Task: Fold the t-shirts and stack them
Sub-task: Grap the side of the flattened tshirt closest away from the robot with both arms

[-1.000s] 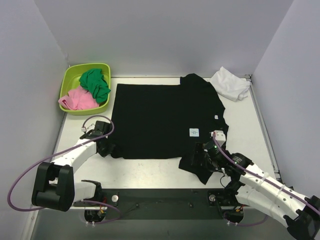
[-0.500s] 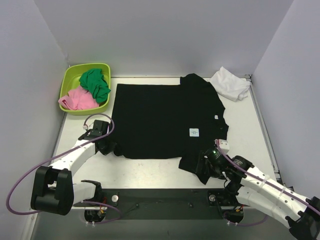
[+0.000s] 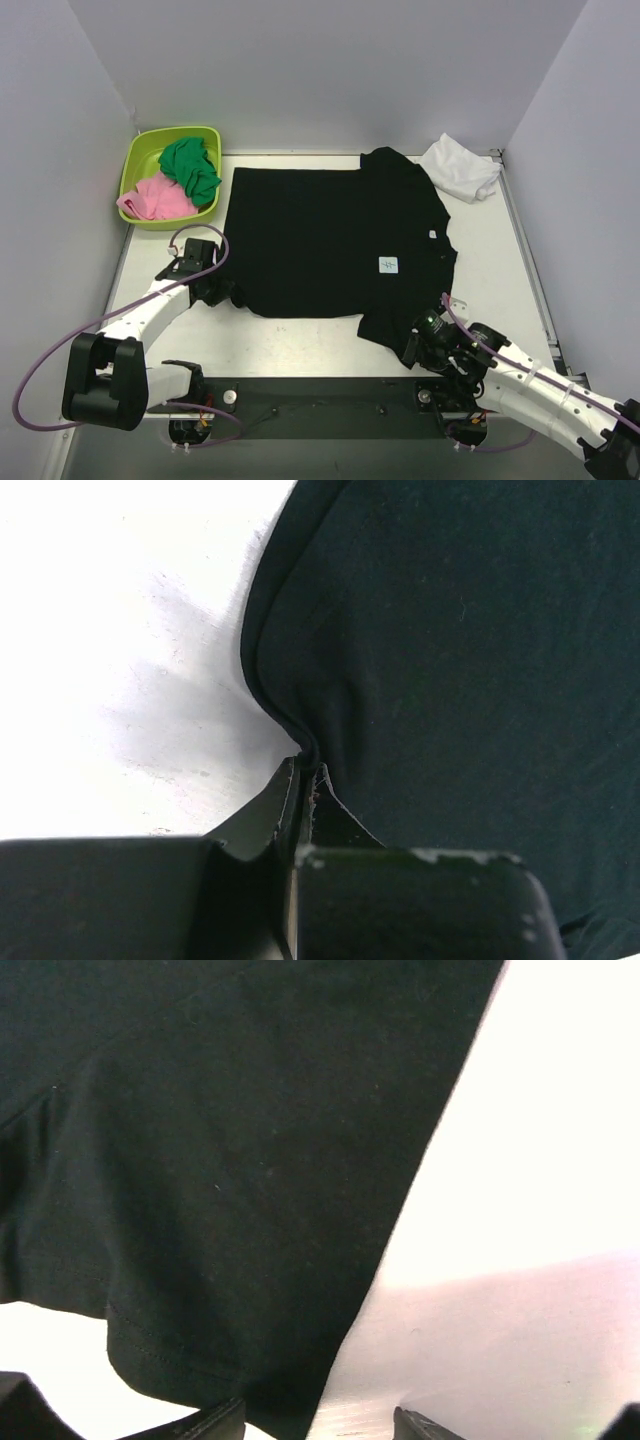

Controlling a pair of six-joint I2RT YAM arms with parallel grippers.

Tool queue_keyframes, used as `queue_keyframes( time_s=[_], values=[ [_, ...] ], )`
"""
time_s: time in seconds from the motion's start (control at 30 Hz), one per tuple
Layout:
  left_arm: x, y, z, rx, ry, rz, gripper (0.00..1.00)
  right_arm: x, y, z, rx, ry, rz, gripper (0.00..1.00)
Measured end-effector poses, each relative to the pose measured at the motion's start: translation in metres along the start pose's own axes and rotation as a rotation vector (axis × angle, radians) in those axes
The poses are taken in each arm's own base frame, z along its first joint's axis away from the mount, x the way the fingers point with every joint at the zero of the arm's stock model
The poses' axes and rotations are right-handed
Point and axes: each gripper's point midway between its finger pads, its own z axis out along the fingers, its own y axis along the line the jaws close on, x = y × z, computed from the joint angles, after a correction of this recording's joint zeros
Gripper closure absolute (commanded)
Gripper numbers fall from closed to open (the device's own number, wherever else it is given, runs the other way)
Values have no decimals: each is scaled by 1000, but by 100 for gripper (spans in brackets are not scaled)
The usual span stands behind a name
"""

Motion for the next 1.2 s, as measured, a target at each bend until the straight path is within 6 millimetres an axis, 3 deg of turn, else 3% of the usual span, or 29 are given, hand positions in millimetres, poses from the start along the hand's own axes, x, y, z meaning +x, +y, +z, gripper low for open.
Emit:
queue_keyframes(
  time_s=[0.13, 0.63, 0.83, 0.93, 1.2],
  values=[
    [0, -2, -1, 12, 4, 0, 100, 4, 0, 2, 4, 8, 28, 43],
    [-3, -6, -3, 43, 2, -2, 100, 4, 24, 10, -27, 28, 67, 67],
    [-7, -5, -5, 50, -3, -4, 100, 5, 32, 12, -46, 35, 80, 80],
    [-7, -5, -5, 52, -3, -9, 100, 6, 33, 13, -48, 39, 81, 99],
    [-7, 0, -4, 46, -1, -12, 100, 7, 35, 13, -49, 42, 82, 100]
  ],
)
